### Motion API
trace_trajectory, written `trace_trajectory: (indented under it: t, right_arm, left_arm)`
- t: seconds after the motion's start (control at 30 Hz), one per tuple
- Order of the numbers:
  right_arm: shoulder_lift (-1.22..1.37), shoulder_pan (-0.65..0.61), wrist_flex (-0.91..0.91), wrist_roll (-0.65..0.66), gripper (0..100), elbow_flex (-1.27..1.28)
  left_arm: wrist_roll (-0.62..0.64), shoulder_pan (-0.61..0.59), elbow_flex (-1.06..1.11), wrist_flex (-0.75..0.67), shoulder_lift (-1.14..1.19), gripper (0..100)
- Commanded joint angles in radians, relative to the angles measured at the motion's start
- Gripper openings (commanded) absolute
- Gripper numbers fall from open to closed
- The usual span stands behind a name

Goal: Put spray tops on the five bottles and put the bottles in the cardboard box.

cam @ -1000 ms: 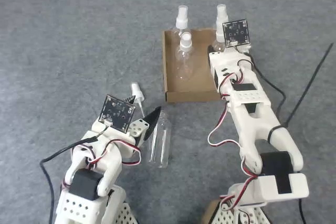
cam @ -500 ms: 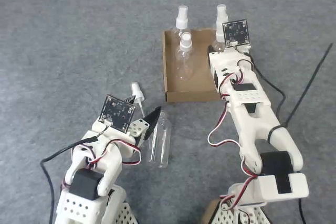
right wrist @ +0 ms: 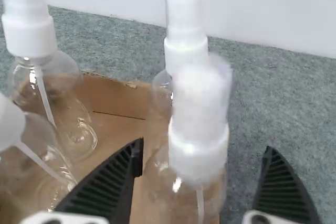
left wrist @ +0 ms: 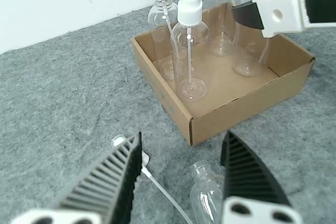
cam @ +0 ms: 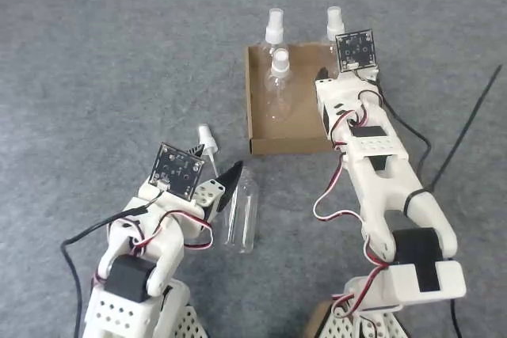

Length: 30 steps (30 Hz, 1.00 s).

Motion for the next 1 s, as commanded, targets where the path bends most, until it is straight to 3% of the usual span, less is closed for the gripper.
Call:
trace_trajectory:
  t: [0.0, 0.7, 0.97]
  right_arm:
    - [-0.007, 0.002, -0.015, -0.006, 29.3, -0.054]
    - [-0.101, 0.012, -0.002, -0.006, 29.3, -0.066]
    - [-0.42, 0.008, 0.259, -0.009, 29.3, -0.069]
  left_arm:
    - [-0.008, -0.003, -0.007, -0.031, -0.017, 22]
    - [-0.008, -0.003, -0.005, -0.031, -0.017, 22]
    - [-0.008, -0.038, -0.005, -0.044, -0.017, 22]
